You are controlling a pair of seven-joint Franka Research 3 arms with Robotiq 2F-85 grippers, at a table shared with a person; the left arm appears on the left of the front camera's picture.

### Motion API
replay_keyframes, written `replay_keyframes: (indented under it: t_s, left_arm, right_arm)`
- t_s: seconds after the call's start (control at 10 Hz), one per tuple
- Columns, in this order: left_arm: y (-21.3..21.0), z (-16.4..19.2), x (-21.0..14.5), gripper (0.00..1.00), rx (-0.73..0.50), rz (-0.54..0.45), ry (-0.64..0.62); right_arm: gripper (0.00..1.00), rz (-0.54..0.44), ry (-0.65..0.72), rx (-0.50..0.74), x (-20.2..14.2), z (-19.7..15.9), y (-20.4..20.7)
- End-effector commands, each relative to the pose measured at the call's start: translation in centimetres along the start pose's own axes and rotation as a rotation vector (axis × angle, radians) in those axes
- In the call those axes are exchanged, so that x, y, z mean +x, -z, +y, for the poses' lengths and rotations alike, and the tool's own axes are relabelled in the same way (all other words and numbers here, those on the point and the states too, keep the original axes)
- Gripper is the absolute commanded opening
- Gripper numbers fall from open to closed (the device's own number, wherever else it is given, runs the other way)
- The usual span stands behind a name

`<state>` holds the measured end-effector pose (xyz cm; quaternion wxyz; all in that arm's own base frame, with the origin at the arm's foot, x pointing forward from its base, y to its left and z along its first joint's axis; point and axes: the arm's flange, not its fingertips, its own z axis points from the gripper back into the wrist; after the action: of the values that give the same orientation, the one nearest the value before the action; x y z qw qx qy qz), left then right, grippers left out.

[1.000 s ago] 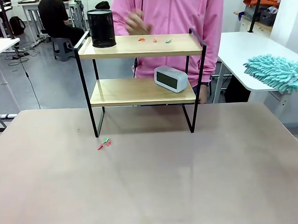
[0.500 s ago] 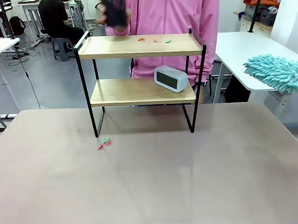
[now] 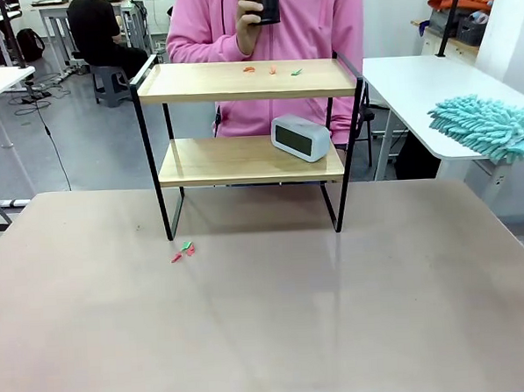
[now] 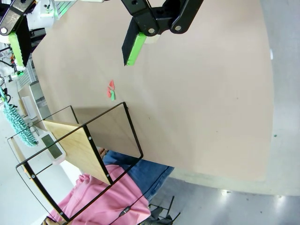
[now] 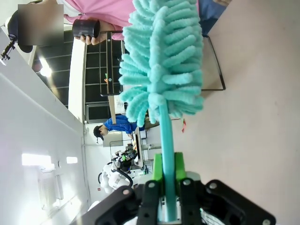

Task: Clean the shelf.
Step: Clean the remaining tier of the Shelf with the Duster once objects are removed.

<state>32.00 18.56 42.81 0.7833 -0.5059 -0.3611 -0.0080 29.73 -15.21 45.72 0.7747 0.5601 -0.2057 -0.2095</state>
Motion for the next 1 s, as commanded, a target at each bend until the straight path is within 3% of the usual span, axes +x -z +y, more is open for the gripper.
replay_keyframes:
  t_s: [0.0, 0.3, 0.5, 0.6, 0.7, 0.8, 0.9]
  left_arm:
    - [0.2, -0.1, 0.0, 1.00, -0.014, -0.019, 0.019]
    - [0.2, -0.1, 0.0, 1.00, -0.014, -0.019, 0.019]
    - [0.2, -0.1, 0.0, 1.00, -0.014, -0.019, 0.019]
    - [0.2, -0.1, 0.0, 1.00, -0.014, -0.019, 0.019]
    - [0.2, -0.1, 0.0, 1.00, -0.014, -0.019, 0.019]
    - [0.2, -0.1, 0.0, 1.00, -0.014, -0.019, 0.019]
    - [0.2, -0.1, 0.0, 1.00, -0.014, -0.019, 0.019]
  right_arm:
    - [0.12, -0.037, -0.044, -0.039, 0.6, 2.0, 0.2]
    - [0.12, -0.058, -0.414, -0.105, 1.2, 15.8, 1.6]
    - [0.12, 0.012, -0.593, -0.146, -0.5, 22.5, 6.0]
    - [0.12, 0.045, -0.673, -0.209, -2.6, 23.8, 9.1]
    - [0.12, 0.122, -0.736, -0.216, -4.5, 23.0, 10.7]
    - [0.12, 0.153, -0.710, -0.260, -4.9, 20.8, 10.0]
    - [0.12, 0.102, -0.690, -0.177, -4.4, 25.7, 9.6]
